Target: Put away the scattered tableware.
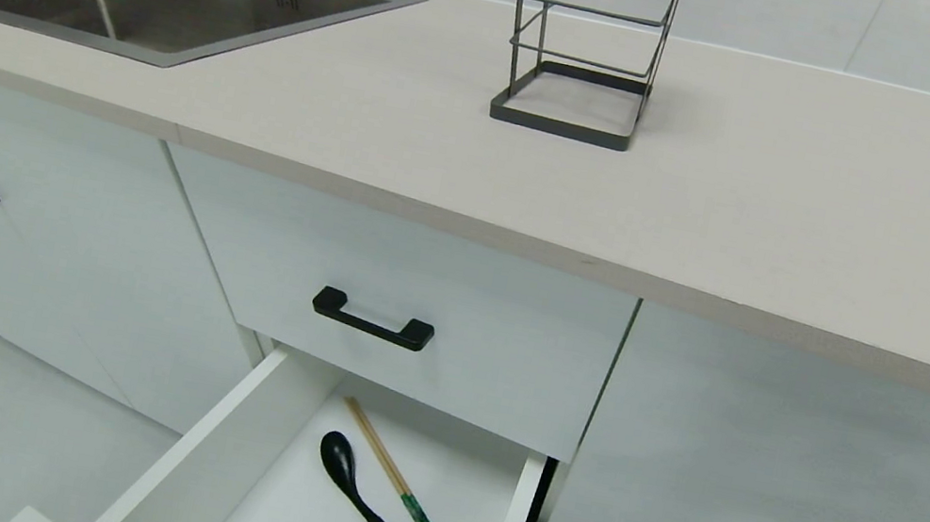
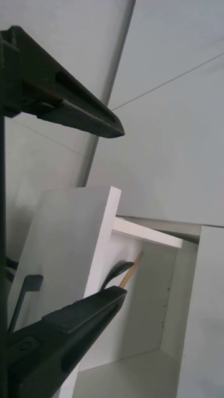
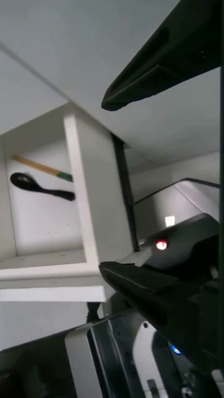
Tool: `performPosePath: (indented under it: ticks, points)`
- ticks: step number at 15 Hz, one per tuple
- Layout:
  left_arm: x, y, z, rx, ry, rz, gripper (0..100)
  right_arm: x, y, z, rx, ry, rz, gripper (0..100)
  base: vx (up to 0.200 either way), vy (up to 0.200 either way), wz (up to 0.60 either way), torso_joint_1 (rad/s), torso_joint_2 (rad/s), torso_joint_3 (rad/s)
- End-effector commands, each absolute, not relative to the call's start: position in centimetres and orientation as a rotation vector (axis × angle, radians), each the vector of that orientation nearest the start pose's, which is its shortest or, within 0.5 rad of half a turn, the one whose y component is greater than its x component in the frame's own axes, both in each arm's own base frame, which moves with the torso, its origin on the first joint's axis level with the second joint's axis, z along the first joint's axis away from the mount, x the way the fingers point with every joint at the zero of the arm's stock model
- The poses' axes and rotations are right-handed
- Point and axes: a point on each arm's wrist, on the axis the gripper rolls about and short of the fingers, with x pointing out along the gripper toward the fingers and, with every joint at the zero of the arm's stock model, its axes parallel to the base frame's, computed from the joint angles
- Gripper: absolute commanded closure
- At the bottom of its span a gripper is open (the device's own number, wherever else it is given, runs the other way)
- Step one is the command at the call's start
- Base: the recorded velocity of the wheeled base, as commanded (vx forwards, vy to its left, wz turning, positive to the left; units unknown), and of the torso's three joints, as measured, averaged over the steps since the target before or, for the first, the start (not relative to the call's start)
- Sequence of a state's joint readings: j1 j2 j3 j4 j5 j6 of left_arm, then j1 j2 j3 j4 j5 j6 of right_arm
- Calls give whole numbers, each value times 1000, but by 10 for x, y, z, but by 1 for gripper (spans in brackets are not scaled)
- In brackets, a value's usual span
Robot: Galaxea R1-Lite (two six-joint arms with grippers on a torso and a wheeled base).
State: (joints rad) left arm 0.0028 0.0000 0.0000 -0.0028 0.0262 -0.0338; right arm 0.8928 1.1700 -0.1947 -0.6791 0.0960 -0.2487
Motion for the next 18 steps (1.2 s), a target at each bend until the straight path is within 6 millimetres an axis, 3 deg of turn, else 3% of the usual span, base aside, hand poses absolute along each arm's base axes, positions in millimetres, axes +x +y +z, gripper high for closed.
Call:
performPosePath:
  ticks: [1,4,7,14,18]
  points:
    - [-23,1,76,-34,-4,29,0,53,59,149,-280,21,921,0,0,0,0,0,0,0]
    - [-23,1,76,-34,-4,31,0,27,26,150,-225,-108,802,0,0,0,0,0,0,0]
    - [-23,1,76,-34,-4,29,0,11,8,140,-214,-123,583,0,0,0,0,0,0,0]
    - [-23,1,76,-35,-4,31,0,-13,7,129,-253,-209,393,0,0,0,0,0,0,0]
    - [-23,1,76,-34,-4,29,0,-27,8,107,-252,-184,310,0,0,0,0,0,0,0]
